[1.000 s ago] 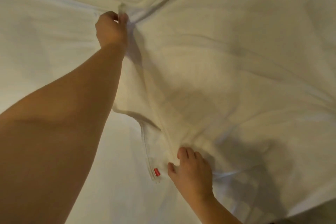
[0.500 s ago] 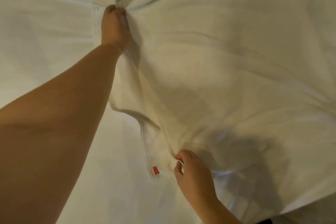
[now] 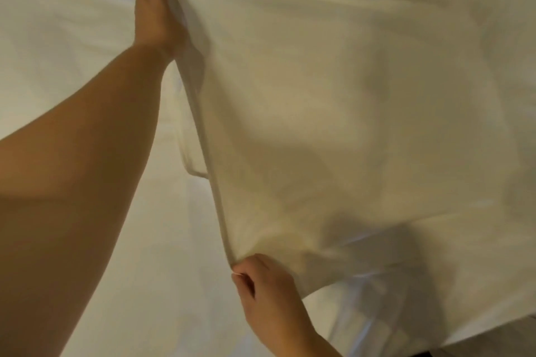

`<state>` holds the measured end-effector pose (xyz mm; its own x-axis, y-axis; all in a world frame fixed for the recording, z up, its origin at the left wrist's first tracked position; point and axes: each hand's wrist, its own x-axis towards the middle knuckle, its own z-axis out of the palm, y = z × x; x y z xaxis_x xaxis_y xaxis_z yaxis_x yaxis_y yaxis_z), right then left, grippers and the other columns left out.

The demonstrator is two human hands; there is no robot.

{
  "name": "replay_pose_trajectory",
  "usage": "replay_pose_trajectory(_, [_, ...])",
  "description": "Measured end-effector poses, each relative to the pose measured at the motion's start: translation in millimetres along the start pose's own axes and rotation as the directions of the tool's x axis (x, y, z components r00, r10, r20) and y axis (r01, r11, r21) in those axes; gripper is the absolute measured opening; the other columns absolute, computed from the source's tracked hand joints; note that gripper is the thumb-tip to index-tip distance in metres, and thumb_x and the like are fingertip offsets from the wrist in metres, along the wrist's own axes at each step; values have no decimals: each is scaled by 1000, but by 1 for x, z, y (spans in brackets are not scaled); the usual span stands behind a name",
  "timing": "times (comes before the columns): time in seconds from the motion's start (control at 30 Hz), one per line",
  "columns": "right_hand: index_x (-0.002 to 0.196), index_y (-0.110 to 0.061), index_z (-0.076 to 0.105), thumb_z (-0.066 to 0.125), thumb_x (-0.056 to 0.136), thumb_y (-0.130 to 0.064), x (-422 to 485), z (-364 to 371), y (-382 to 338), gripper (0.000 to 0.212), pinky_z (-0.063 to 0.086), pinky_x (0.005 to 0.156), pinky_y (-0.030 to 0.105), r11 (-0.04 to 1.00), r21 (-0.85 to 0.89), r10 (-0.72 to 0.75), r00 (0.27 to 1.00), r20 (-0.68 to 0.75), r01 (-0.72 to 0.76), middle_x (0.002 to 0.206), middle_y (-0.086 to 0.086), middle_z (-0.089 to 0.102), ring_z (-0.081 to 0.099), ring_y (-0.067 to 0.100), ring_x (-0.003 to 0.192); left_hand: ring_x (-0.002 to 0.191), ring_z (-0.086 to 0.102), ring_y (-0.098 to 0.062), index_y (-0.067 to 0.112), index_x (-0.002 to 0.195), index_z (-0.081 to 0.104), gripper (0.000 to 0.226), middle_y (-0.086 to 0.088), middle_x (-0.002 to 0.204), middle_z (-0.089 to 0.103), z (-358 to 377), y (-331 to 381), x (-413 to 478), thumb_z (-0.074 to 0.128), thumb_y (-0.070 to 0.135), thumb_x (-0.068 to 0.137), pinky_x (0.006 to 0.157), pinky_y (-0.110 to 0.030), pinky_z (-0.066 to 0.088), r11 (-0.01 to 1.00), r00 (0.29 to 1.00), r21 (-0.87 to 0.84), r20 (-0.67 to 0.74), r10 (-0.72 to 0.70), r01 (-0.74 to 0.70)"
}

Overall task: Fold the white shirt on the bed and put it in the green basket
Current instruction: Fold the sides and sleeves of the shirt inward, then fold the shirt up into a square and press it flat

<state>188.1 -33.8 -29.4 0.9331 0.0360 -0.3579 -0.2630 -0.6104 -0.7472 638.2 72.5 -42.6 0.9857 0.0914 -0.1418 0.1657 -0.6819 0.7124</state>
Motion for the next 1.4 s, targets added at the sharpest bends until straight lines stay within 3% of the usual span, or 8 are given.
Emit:
replay_pose_trajectory(0.1, [94, -24, 57, 50, 97, -28, 8, 19, -6, 9, 44, 68, 28, 1000, -13, -15, 995, 94, 17, 87, -7, 61, 53, 13, 77, 118, 49, -18, 14, 152, 29, 60, 2, 140, 42, -13, -14, -4, 52, 22, 97, 85, -13, 48, 986, 996, 164, 85, -3, -11])
replay_pose_trajectory(0.2, [118, -26, 58, 50, 95, -25, 8, 38, 4, 24, 52, 87, 33, 993, -100, -44, 982, 185, 64, 114, -6, 66, 61, 18, 101, 131, 40, -39, 13, 159, 19, 79, -7, 162, 20, -10, -31, -21, 59, 15, 92, 105, -38, 45, 881, 986, 462, 166, 26, -101])
replay_pose_trajectory(0.33, [132, -20, 48, 53, 88, -15, -9, 50, 17, 44, 47, 104, 38, 966, -219, -52, 934, 354, 137, 133, -1, 53, 52, 22, 122, 137, 29, -47, 19, 155, 29, 64, -11, 166, 13, 6, -51, -49, 53, 32, 97, 104, -54, 42, 779, 982, 606, 180, 64, -162])
replay_pose_trajectory(0.57, [132, -18, 48, 68, 66, -21, -46, 65, 32, 68, 36, 114, 42, 884, -342, -120, 863, 490, 317, 148, -2, 43, 37, 25, 143, 137, 29, -42, 33, 153, 31, 58, -7, 159, 23, 7, -79, -84, 46, 46, 98, 107, -56, 38, 837, 977, 544, 204, -66, -57])
replay_pose_trajectory(0.7, [134, -18, 42, 57, 80, -13, -52, 55, 33, 56, 26, 119, 42, 909, -221, -215, 851, 480, 354, 147, -2, 37, 22, 22, 148, 137, 31, -39, 28, 150, 39, 54, -6, 157, 29, -5, -84, -104, 48, 42, 99, 107, -55, 39, 861, 984, 509, 154, -86, -4])
replay_pose_trajectory(0.87, [126, -26, 53, 47, 83, -12, -53, 22, 30, 46, 47, 101, 31, 945, -168, -203, 906, 371, 280, 127, -9, 56, 43, 14, 133, 125, 47, -44, 21, 137, 55, 49, -14, 145, 45, -12, -108, -182, 57, 35, 90, 103, -48, 44, 925, 987, 363, 70, -146, 111])
replay_pose_trajectory(1.2, [128, -25, 65, 53, 85, -7, -71, -62, 94, 49, 41, 107, 20, 948, -296, -57, 975, 216, 121, 132, -10, 61, 49, 8, 126, 105, 60, -32, 16, 129, 60, 49, -11, 125, 54, -3, -126, -367, 72, 39, 88, 97, -41, 49, 957, 958, 135, 98, -269, 255])
replay_pose_trajectory(1.4, [128, -23, 65, 58, 84, -1, -66, -112, 147, 50, 36, 108, 22, 946, -321, -10, 992, 130, 52, 130, -5, 62, 51, 13, 123, 72, 65, -19, 22, 85, 59, 45, 0, 79, 66, 20, -99, -423, 66, 67, 82, 67, -39, 54, 913, 890, -3, 229, -396, 407])
